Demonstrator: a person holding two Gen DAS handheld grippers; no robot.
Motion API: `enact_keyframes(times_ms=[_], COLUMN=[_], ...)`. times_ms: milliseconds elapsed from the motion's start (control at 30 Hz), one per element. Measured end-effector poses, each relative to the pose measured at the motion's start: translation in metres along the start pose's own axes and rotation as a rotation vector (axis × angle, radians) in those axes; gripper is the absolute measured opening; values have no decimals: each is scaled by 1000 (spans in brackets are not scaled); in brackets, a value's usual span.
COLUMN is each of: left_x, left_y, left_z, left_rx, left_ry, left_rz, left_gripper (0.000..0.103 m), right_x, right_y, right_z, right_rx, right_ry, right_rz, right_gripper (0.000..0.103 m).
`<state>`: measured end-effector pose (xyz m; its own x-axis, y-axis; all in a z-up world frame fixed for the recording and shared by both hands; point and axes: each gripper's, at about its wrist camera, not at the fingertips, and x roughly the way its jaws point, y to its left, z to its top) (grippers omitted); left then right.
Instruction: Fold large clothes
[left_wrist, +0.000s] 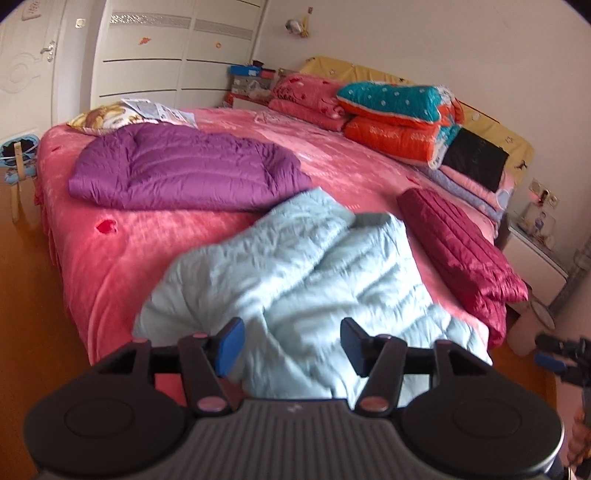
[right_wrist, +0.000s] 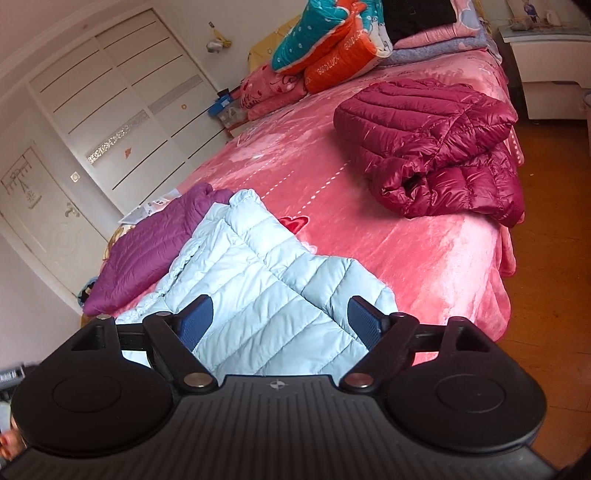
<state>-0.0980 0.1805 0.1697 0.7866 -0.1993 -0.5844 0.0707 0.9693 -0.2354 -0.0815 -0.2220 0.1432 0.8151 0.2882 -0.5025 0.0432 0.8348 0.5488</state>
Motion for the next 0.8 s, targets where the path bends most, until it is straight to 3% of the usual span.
enact_keyframes(times_ms=[200,367,567,800], left_x=[51,80,89,97], left_y=[4,36,103,148], left_z=[22,31,28,-2], left_rx=[3,-138,-415,-615], left_ry=[-7,-35,-16,77], left_rz=[92,166,159,26], left_gripper=[64,64,68,70], right_x=[10,20,41,70], right_y=[-5,-4,11,35], right_z=[0,-1,2,11], right_rx=[-13,-47,-127,-183], right_ry=[26,57,63,54], right_rz=[-19,-33,-39,-68], right_gripper=[103,103,103,103])
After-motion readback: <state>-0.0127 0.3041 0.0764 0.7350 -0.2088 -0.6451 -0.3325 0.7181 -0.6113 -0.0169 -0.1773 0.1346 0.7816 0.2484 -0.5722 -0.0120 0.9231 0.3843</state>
